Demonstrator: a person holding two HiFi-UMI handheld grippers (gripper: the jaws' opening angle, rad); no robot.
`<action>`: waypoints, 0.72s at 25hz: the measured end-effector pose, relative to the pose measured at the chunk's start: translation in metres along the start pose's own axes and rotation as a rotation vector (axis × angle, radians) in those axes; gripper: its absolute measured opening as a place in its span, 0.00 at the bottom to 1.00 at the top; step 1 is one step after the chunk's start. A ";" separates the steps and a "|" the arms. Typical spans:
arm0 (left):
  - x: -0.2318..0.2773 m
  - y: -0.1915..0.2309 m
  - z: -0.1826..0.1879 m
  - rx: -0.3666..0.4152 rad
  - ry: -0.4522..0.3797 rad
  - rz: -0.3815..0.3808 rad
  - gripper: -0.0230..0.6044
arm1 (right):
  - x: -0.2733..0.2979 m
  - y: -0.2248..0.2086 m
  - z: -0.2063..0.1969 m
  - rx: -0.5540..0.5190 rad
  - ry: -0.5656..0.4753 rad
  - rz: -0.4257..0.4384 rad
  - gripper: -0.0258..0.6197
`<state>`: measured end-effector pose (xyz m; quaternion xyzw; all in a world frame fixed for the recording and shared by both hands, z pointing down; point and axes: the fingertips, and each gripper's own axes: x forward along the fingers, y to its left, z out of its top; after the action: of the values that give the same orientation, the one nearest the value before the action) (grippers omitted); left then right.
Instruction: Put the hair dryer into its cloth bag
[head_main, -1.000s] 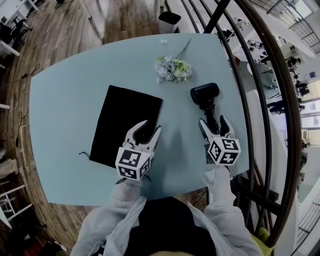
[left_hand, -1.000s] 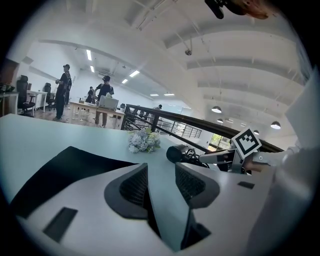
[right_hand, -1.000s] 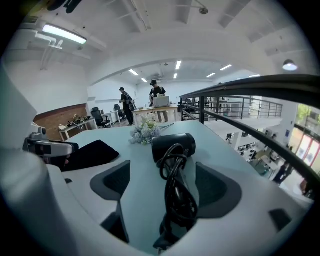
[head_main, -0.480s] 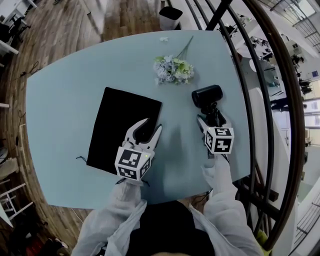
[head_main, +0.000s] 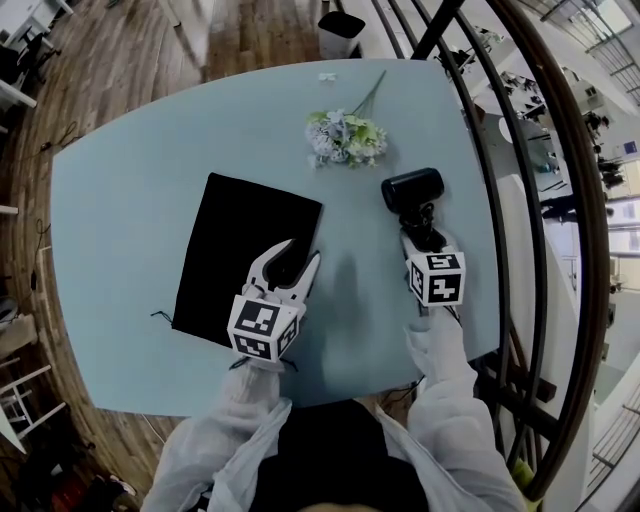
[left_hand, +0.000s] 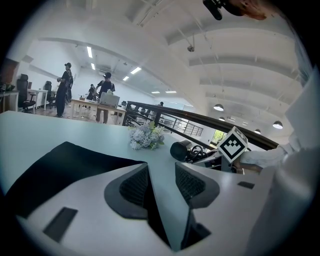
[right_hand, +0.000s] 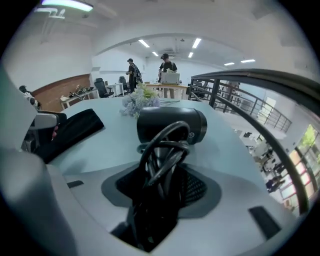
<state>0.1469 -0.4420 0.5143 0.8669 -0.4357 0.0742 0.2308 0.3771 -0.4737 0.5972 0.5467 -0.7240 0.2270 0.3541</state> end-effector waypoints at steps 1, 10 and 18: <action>-0.001 -0.001 0.000 0.001 0.000 0.001 0.33 | -0.001 -0.001 0.000 -0.003 -0.005 -0.009 0.36; -0.020 -0.001 -0.003 -0.001 -0.012 0.013 0.33 | -0.013 0.001 -0.005 0.005 -0.048 -0.061 0.35; -0.044 -0.013 -0.002 -0.002 -0.031 0.003 0.33 | -0.040 0.022 -0.020 0.060 -0.062 -0.048 0.35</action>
<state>0.1305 -0.4021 0.4973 0.8670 -0.4407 0.0609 0.2246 0.3671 -0.4278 0.5809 0.5811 -0.7142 0.2229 0.3202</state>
